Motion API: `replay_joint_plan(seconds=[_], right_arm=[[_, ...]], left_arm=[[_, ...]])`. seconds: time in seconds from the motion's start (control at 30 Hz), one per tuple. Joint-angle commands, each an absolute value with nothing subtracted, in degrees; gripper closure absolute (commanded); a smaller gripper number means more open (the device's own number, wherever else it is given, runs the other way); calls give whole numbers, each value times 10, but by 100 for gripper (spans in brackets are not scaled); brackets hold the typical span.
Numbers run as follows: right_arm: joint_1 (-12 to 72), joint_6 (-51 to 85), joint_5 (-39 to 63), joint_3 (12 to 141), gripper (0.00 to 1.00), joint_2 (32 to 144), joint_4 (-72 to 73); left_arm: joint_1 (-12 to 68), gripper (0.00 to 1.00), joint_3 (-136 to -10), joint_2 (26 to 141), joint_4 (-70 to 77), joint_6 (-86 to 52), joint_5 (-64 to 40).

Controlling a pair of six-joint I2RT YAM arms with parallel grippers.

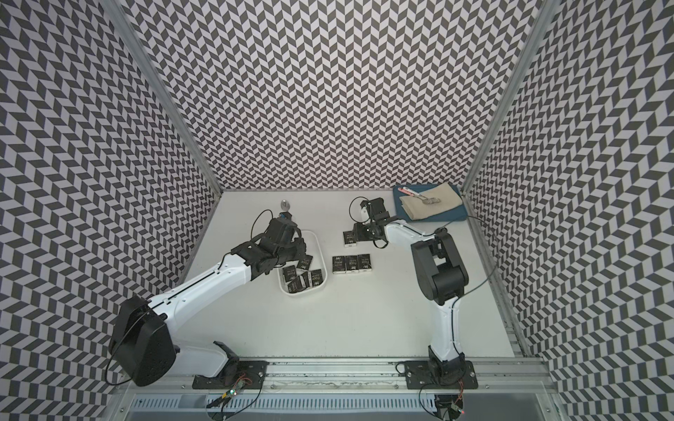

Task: Take the pocket tissues out of the storage box
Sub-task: Move the pocket tissues to the center of the board.

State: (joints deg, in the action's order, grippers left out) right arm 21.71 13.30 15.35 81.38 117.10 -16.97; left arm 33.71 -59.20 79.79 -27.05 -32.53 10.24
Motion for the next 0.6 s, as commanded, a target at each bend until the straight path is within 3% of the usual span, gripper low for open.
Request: replay_joint_plan(seconds=[0.0,0.27,0.57], right_arm=[[225,133,166,830,53,1185,-160],[229,150,170,835,54,1208,-149],[229,157,155,830,62,1226,-146]], left_arm=[[338,69,-587,774,-257,-327,119],[331,69,-572,753,-249,-327,124],[328,69,-573,746,-248,-327,125]])
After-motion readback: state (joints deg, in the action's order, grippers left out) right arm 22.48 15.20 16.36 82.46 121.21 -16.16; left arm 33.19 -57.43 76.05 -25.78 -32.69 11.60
